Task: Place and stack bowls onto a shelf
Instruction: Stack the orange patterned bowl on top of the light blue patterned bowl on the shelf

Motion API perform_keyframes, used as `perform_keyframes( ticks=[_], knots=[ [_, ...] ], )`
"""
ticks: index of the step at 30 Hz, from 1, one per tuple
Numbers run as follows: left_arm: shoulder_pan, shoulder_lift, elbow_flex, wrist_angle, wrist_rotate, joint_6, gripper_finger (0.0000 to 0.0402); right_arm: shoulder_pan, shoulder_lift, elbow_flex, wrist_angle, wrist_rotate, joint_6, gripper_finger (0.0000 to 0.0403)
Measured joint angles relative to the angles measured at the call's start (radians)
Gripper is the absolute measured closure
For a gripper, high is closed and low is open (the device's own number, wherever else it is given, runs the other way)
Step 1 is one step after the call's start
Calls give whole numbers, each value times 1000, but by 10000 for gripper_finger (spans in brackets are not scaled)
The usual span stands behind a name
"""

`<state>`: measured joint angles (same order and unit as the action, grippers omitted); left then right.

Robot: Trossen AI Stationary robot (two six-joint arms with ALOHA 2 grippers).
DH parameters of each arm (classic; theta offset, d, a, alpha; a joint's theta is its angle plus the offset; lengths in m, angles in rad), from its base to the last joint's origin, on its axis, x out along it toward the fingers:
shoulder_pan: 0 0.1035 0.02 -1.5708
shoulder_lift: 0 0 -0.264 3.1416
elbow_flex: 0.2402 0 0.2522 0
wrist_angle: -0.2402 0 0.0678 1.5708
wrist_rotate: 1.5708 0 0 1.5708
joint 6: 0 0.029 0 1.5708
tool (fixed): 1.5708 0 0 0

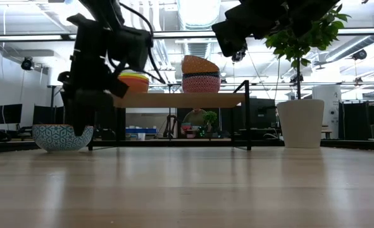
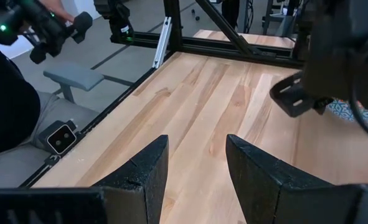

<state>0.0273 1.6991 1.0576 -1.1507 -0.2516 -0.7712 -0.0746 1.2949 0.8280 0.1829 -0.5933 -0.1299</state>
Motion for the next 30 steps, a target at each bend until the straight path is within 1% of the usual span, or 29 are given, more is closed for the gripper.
perform_keyframes(
  ticks=[8, 15, 21, 27, 28, 30],
  knots=[
    [0, 58, 0, 21, -44, 0, 226, 0, 0, 0, -1, 0, -1, 252],
    [0, 82, 0, 52, -49, 3, 258, 0, 0, 0, -2, 0, 6, 252],
    [0, 83, 0, 59, -49, 3, 303, 0, 0, 0, -6, 0, 6, 252],
    [0, 83, 0, 61, -47, 1, 383, 0, 0, 0, -7, 0, 3, 252],
    [0, 83, 0, 60, -45, 4, 390, 0, 0, 0, -7, 0, 3, 252],
    [-1, 83, 0, 66, -50, 5, 391, 0, 0, 0, -8, 0, 1, 252]
  ],
)
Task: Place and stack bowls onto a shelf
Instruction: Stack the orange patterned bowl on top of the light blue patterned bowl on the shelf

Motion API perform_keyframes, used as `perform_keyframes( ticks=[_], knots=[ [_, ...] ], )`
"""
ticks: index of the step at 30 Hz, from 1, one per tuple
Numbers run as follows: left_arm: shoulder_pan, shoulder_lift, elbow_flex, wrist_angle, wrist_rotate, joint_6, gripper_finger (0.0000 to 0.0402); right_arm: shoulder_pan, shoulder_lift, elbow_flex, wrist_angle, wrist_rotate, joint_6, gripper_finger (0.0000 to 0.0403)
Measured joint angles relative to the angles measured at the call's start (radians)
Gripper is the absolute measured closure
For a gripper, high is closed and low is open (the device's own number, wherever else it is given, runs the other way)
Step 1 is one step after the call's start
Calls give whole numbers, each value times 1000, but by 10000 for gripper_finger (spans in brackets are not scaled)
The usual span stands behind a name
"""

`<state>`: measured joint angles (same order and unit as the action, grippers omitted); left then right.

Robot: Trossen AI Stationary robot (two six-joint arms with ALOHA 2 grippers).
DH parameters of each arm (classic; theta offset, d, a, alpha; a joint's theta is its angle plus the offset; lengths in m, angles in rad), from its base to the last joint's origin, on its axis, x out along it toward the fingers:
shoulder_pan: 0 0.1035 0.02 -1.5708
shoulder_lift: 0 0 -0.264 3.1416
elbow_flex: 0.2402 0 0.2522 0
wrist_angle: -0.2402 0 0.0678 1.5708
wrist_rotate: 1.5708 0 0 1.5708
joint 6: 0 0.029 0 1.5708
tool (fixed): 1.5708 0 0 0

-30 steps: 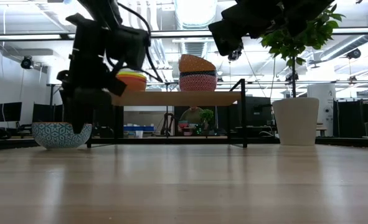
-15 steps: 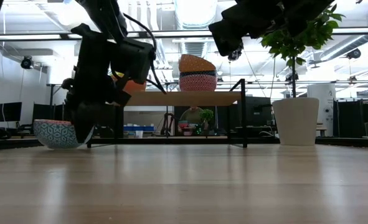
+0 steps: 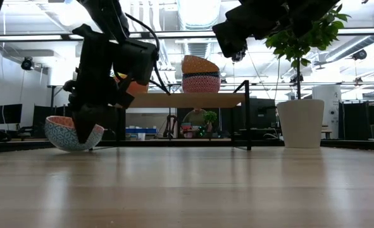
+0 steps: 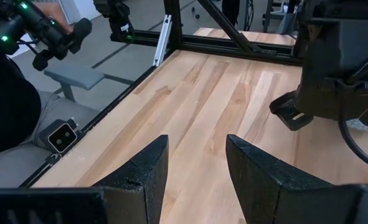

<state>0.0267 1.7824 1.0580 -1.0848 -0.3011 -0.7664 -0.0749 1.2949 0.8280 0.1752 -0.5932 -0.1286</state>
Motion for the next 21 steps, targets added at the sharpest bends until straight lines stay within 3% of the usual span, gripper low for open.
perform_keyframes(
  ticks=[10, 15, 21],
  knots=[
    [-68, -56, 39, -1, 64, 62, 395, 0, 0, 0, -15, 0, -14, 252],
    [-149, -93, 80, 6, 102, 183, 396, 0, 0, 0, -25, 0, -18, 252],
    [-225, -99, 93, 150, 130, 252, 396, 0, 0, 0, -55, 0, -40, 252]
  ],
)
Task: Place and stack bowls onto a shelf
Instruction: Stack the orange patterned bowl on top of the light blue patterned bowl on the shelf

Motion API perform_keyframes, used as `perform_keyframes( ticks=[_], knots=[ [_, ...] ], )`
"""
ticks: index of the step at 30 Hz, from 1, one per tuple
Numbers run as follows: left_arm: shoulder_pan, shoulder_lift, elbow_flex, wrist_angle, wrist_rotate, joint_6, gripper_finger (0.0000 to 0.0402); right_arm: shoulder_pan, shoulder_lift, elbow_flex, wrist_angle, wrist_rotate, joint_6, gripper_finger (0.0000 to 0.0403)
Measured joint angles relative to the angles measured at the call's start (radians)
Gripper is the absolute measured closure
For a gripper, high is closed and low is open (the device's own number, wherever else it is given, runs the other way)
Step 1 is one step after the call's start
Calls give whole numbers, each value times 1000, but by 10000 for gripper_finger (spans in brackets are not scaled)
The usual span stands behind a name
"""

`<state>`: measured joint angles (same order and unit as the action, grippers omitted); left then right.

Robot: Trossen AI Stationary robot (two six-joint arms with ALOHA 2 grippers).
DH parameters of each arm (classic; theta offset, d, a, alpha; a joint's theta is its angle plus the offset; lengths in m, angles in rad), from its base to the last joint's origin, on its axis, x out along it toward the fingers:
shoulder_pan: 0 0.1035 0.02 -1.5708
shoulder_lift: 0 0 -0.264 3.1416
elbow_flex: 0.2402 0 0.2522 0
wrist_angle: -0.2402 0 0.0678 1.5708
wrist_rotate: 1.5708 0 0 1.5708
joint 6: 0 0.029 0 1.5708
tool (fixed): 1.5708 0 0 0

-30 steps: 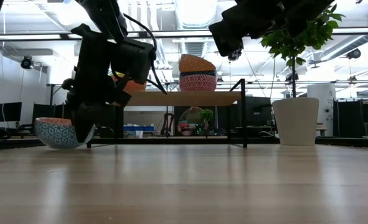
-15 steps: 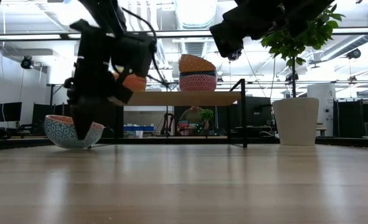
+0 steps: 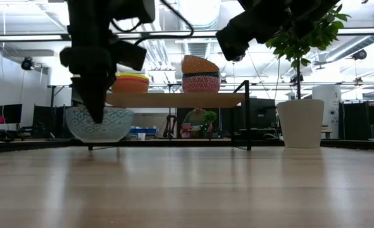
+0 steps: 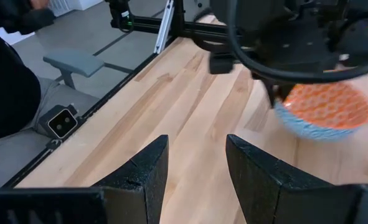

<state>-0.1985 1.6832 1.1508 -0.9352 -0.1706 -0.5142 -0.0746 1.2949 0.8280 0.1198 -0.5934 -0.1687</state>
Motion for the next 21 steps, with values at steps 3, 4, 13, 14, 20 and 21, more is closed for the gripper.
perform_keyframes(
  ticks=[3, 4, 13, 14, 20, 21],
  knots=[
    [-19, 9, 0, 58, 34, 1, 396, 0, 0, 0, -3, 0, 0, 252],
    [-22, 12, -1, 61, 34, 1, 396, 0, 0, 0, -4, 0, 0, 252],
    [-21, 14, -2, 63, 31, 24, 396, 0, 0, 0, -7, 0, 0, 252],
    [-21, 14, -2, 63, 31, 24, 396, 0, 0, 0, -8, 0, -2, 252],
    [-21, 14, -2, 72, 30, 24, 396, 0, 0, 0, -12, 0, -5, 252],
    [-21, 14, -2, 72, 30, 24, 396, 0, 0, 0, -12, 0, -5, 252]
  ],
)
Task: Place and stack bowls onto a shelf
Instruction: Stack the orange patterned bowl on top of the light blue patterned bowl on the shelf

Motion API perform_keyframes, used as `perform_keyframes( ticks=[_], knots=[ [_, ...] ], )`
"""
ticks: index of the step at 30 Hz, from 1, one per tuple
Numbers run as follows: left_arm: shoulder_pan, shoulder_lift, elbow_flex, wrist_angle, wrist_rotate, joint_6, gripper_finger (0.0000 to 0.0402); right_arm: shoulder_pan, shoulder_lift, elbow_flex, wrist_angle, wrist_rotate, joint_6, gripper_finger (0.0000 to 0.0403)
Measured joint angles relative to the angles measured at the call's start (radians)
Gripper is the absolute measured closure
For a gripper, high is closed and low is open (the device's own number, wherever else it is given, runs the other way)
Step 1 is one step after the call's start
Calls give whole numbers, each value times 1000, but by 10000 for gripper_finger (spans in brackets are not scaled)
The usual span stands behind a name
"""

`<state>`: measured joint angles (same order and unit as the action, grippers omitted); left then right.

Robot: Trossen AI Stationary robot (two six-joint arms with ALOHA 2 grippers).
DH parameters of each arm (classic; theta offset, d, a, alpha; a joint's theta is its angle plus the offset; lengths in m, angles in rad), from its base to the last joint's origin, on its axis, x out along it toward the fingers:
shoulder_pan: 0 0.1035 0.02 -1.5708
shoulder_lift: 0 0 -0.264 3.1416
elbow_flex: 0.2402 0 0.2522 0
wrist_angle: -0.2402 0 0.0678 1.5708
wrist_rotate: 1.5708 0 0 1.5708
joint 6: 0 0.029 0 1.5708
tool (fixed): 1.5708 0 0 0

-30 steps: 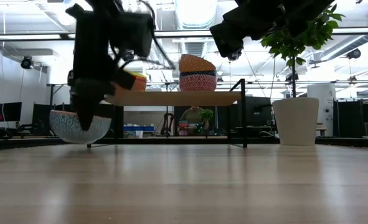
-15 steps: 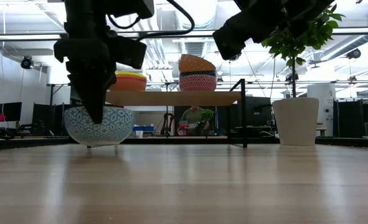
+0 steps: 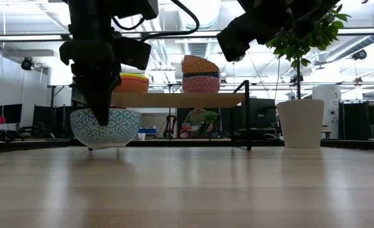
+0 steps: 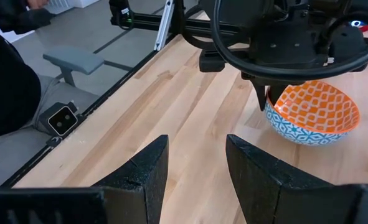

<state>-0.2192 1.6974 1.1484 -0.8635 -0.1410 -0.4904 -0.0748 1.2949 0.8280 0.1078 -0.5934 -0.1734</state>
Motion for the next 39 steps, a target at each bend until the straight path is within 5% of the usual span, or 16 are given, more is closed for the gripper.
perform_keyframes(
  ticks=[11, 17, 31, 39],
  knots=[
    [2, -35, 9, 21, -15, 83, 396, 0, -27, 0, -51, -9, -2, 252],
    [13, -79, 144, -35, -34, 210, 396, 8, -112, 0, -223, -10, 3, 252],
    [142, -80, 519, -15, -269, 739, 396, 25, -325, -111, -300, -16, 43, 252],
    [276, -73, 602, 126, -259, 975, 396, 25, -373, -132, -297, -16, 44, 252]
  ],
)
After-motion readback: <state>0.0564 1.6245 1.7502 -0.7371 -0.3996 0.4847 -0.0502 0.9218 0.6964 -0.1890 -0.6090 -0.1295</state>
